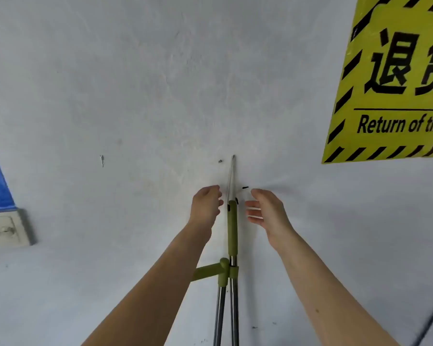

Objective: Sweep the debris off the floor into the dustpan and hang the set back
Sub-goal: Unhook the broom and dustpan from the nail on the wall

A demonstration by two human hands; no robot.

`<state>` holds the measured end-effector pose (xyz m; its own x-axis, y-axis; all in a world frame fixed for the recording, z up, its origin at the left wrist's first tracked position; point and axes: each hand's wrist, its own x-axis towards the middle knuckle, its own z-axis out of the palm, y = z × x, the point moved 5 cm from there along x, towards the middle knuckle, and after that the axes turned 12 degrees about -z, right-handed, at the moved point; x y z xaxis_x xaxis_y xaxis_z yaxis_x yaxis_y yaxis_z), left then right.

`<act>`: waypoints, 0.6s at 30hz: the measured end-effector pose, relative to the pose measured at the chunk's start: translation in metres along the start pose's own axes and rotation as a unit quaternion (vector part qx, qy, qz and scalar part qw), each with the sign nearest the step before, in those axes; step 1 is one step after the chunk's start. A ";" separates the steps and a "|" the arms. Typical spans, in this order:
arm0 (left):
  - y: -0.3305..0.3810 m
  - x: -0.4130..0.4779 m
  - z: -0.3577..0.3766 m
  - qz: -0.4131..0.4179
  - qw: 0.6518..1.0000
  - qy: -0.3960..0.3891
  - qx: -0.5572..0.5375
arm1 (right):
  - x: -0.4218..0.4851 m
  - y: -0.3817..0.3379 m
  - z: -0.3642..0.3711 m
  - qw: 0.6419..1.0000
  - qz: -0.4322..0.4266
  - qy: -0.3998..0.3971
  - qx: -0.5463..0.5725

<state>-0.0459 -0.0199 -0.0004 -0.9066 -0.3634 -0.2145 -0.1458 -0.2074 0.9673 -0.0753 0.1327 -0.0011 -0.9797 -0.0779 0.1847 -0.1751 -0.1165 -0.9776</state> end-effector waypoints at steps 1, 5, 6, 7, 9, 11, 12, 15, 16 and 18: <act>-0.002 0.001 0.002 0.010 1.000 0.009 0.008 | 0.005 0.002 0.002 1.000 -0.001 -0.008 -0.010; -0.003 0.002 0.009 0.032 0.998 0.056 0.024 | 0.021 0.010 0.014 0.997 -0.027 -0.056 -0.038; -0.001 0.000 0.011 0.034 0.997 0.063 0.028 | 0.022 0.011 0.016 0.996 -0.040 -0.068 -0.043; 0.000 0.000 0.012 0.034 0.997 0.067 0.034 | 0.025 0.013 0.016 0.995 -0.050 -0.075 -0.038; 0.004 -0.003 0.017 0.029 0.995 0.075 0.056 | 0.028 0.016 0.013 0.994 -0.053 -0.089 -0.022; 0.005 -0.004 0.022 0.020 0.995 0.076 0.068 | 0.028 0.016 0.011 0.992 -0.056 -0.111 -0.012; 0.006 -0.006 0.024 0.016 0.994 0.077 0.077 | 0.028 0.016 0.012 0.990 -0.056 -0.127 -0.013; 0.006 -0.006 0.029 0.023 0.993 0.094 0.070 | 0.027 0.020 0.015 0.979 -0.069 -0.182 -0.056; 0.008 -0.008 0.030 0.024 0.992 0.102 0.064 | 0.026 0.022 0.014 0.975 -0.073 -0.193 -0.081; 0.013 -0.009 0.030 0.029 0.992 0.106 0.056 | 0.021 0.024 0.014 0.967 -0.079 -0.212 -0.118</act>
<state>-0.0514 0.0082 0.0182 -0.8122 -0.5579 -0.1703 -0.1493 -0.0833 0.9853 -0.0991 0.1140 -0.0190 -0.8200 -0.4818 0.3090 -0.3852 0.0652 -0.9205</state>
